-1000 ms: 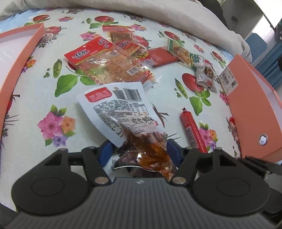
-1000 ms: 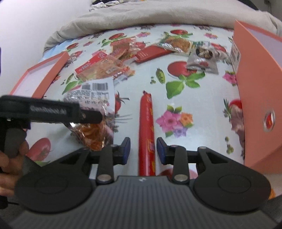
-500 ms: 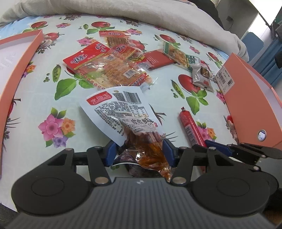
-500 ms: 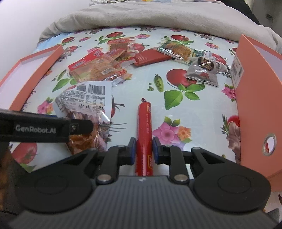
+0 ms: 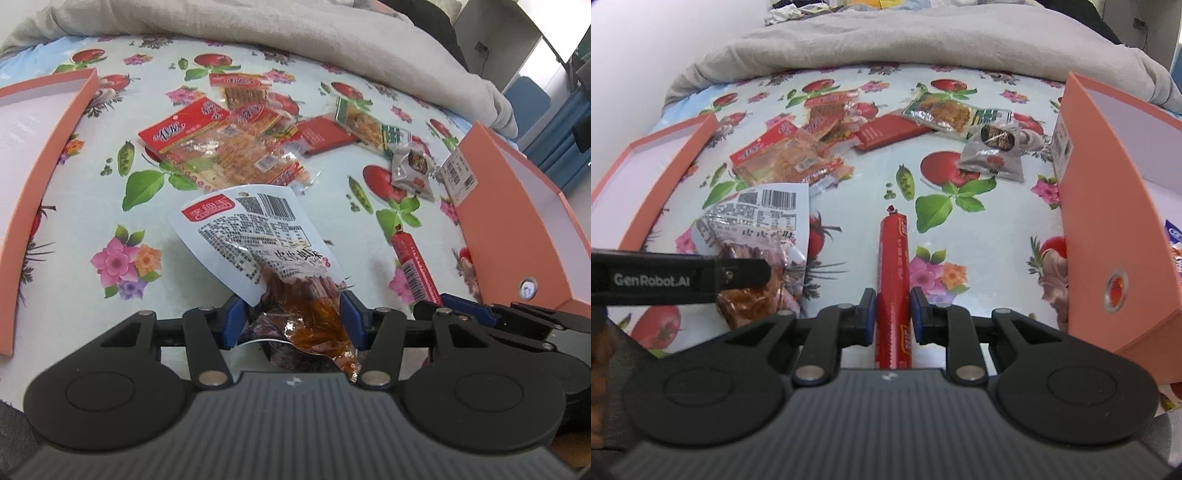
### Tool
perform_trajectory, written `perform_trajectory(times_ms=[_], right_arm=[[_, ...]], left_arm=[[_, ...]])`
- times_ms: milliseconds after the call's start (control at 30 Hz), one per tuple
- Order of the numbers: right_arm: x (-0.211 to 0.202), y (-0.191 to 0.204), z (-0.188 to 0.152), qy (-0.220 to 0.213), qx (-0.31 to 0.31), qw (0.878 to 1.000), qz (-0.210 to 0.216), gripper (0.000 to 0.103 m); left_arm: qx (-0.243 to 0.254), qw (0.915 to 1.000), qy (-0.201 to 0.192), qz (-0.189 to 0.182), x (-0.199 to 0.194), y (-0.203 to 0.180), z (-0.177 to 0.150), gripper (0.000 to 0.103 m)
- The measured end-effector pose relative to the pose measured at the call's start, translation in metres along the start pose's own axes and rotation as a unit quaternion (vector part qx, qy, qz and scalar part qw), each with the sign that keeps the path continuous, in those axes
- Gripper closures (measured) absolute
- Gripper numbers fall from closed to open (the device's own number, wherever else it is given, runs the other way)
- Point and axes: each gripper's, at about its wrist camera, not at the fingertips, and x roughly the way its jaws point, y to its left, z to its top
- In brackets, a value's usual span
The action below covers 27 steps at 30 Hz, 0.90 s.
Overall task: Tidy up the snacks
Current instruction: 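Carry the jerky packet and red sausage with both tools toward the pink box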
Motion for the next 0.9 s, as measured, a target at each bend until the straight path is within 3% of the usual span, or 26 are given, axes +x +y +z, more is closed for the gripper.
perform_trajectory(times_ms=[300,533,900], right_arm=[[-0.038,-0.01,0.022,-0.022,0.017,1.0,0.008,0.08],[-0.073,-0.021,0.051,-0.051,0.04,0.998,0.014,0.08],[-0.13,-0.046,0.093,-0.118,0.067,0.991,0.009,0.08]], left_arm=[[0.015,0.9999,-0.006,-0.005,-0.026,-0.025,0.012,0.043],[0.03,0.9993,-0.017,-0.012,-0.053,-0.05,0.043,0.043],[0.072,0.9937,-0.075,-0.04,-0.104,-0.103,0.101,0.043]])
